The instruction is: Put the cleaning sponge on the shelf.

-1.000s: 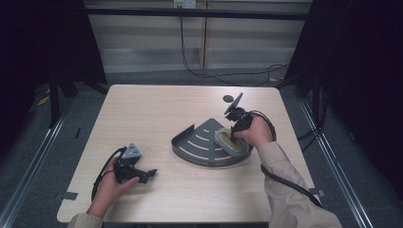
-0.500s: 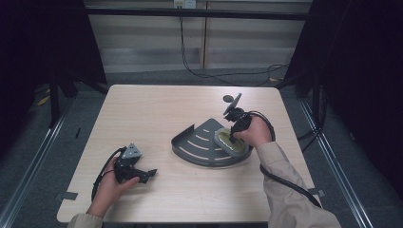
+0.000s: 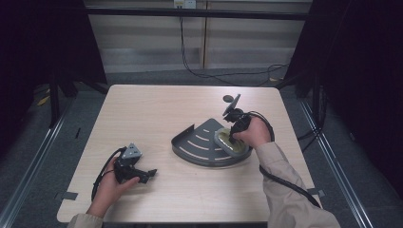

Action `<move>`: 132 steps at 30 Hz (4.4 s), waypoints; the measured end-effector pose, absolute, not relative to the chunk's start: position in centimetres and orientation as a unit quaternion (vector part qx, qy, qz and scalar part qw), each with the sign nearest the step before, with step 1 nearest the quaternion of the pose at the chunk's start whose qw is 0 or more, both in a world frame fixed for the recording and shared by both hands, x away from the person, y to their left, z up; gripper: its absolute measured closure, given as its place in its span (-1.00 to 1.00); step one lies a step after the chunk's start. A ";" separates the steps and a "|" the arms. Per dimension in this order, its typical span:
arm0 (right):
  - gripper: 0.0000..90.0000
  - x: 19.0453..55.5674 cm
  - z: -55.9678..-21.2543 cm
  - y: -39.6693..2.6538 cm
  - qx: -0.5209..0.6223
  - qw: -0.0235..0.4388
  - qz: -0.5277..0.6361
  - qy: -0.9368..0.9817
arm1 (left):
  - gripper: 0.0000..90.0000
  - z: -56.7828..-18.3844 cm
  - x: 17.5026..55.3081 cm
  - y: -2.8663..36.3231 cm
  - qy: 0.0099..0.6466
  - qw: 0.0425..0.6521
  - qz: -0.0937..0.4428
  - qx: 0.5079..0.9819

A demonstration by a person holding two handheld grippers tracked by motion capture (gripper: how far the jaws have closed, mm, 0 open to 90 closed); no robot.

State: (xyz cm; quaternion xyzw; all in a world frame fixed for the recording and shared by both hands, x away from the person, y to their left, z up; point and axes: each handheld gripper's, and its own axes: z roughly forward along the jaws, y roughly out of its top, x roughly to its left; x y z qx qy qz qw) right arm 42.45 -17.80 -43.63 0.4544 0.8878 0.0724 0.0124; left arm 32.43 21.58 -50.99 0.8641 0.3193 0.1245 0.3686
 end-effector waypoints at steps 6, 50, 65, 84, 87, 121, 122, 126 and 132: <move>0.40 42.4 -43.6 -17.8 0.455 0.012 0.071 0.888 | -0.85 -51.0 32.4 21.6 0.319 0.369 0.124 0.864; -0.44 39.6 -39.7 -19.8 0.426 0.039 0.094 0.899 | -0.85 -51.0 32.4 21.6 0.319 0.369 0.125 0.864; -0.49 37.7 -38.8 -20.8 0.407 0.045 0.111 0.905 | -0.85 -51.0 32.4 21.6 0.319 0.367 0.123 0.865; -0.55 35.0 -39.2 -21.8 0.379 0.039 0.116 0.917 | -0.85 -51.0 32.4 21.6 0.319 0.367 0.123 0.865; -0.55 34.6 -39.2 -22.0 0.377 0.038 0.115 0.918 | -0.85 -51.0 32.4 21.6 0.319 0.367 0.123 0.865; -0.55 30.2 -42.6 -26.7 0.392 0.036 0.130 0.910 | -0.85 -51.0 32.4 21.6 0.319 0.367 0.123 0.865; -0.55 30.1 -42.7 -26.9 0.391 0.038 0.128 0.910 | -0.85 -51.0 32.4 21.6 0.319 0.367 0.123 0.865; -0.55 29.7 -43.3 -27.4 0.390 0.040 0.120 0.912 | -0.85 -51.0 32.4 21.6 0.319 0.367 0.123 0.865; -0.55 29.0 -44.3 -28.2 0.398 0.033 0.119 0.909 | -0.85 -51.0 32.4 21.6 0.319 0.368 0.123 0.865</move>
